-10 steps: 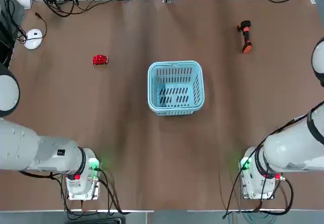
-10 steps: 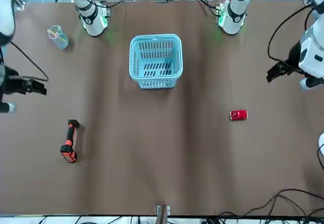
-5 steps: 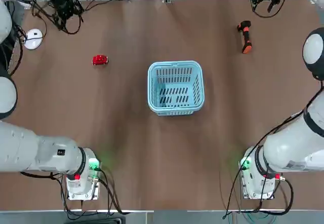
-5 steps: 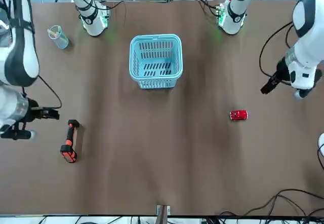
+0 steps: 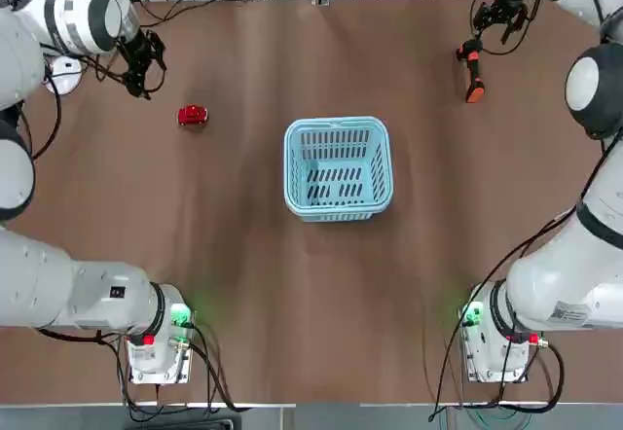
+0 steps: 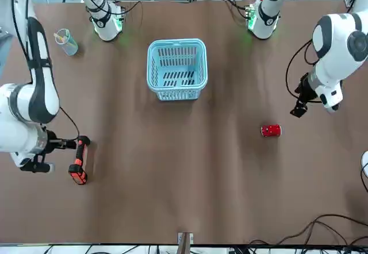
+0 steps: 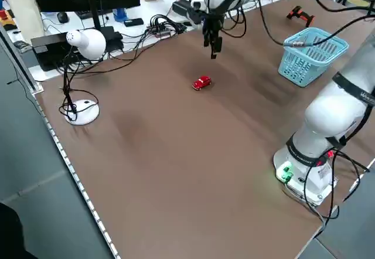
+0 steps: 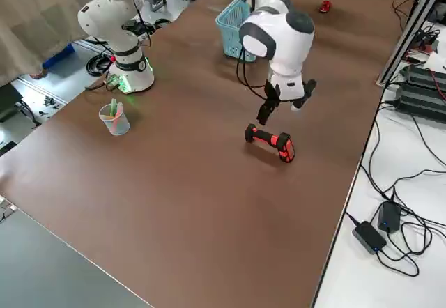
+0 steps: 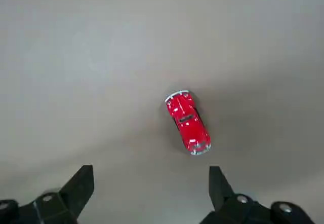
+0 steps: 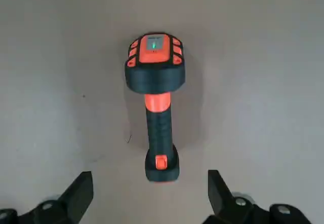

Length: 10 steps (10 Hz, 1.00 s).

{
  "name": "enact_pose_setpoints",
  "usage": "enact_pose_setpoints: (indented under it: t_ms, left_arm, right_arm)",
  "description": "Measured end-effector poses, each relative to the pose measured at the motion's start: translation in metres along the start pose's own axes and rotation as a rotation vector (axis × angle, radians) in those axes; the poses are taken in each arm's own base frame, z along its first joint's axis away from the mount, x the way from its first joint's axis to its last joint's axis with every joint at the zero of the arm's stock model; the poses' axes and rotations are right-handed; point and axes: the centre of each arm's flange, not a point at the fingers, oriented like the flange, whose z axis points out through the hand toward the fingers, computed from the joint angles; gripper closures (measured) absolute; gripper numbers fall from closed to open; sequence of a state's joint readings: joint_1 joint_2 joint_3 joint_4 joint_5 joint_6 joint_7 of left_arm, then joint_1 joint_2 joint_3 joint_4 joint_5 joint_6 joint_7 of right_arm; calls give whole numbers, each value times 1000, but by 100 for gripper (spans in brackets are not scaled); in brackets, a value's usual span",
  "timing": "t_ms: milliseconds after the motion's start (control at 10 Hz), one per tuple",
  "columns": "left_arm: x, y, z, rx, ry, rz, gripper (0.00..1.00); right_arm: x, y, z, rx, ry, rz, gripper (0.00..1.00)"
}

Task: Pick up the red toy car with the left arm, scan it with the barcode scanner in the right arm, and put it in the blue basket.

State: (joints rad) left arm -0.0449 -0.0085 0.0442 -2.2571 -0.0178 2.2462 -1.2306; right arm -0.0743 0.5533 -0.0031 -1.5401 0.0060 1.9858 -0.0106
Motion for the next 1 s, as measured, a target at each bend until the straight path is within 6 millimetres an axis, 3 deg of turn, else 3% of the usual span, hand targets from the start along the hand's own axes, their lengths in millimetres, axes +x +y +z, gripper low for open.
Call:
enact_pose_setpoints:
  t_ms: [300,500,1000]
  left_arm:
    - [9,7,62,32,-12,-149,0]
    - [12,10,100,47,-16,-164,0]
    - [15,18,139,-8,-15,-199,0]
  right_arm:
    - [13,0,53,-1,4,-1,1]
    - [17,0,71,-2,13,-3,1]
    - [20,2,105,-5,56,-29,3]
